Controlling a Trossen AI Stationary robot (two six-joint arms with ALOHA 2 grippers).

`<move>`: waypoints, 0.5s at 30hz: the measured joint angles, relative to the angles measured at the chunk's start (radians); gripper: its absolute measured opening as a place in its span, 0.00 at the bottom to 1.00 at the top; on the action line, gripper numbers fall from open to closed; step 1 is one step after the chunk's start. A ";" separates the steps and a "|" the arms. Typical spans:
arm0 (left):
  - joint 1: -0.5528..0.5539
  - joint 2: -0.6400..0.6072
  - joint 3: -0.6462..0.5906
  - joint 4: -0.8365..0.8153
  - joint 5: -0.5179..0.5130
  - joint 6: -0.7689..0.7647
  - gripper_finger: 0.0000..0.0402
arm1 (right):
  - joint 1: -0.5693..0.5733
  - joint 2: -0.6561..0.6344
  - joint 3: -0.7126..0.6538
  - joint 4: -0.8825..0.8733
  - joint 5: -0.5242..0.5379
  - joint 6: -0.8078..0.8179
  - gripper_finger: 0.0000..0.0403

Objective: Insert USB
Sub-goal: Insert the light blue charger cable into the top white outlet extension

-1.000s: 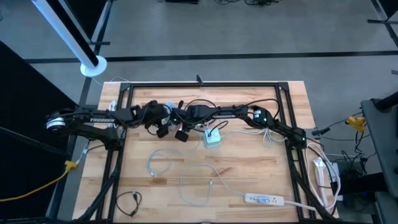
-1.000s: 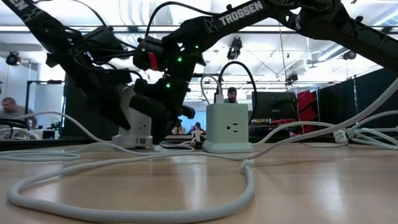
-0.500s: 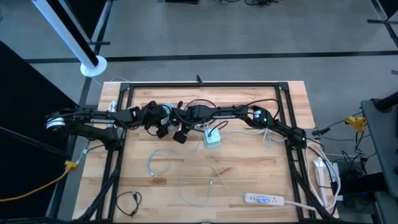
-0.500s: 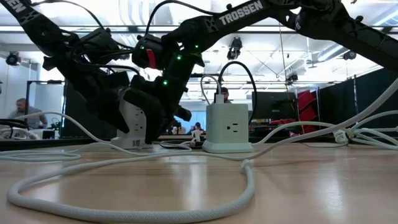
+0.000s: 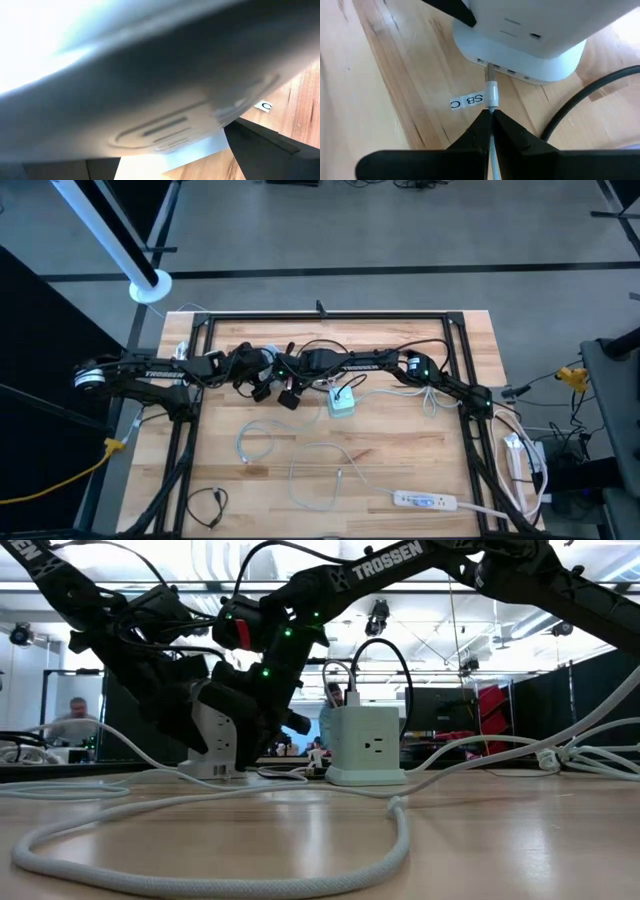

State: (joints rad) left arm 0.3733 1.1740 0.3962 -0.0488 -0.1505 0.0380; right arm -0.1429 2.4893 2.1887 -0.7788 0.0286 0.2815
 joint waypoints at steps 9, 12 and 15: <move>0.000 0.000 0.000 0.000 0.000 0.000 0.78 | 0.003 0.000 0.001 -0.008 0.032 0.008 0.00; 0.000 0.001 0.000 -0.001 0.000 0.000 0.78 | 0.004 0.000 0.002 -0.010 0.043 0.007 0.00; 0.000 0.001 0.000 -0.001 0.000 0.000 0.78 | 0.006 0.000 0.002 -0.004 0.045 0.006 0.00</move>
State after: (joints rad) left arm 0.3733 1.1748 0.3962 -0.0494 -0.1509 0.0380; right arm -0.1371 2.4893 2.1906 -0.7825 0.0732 0.2872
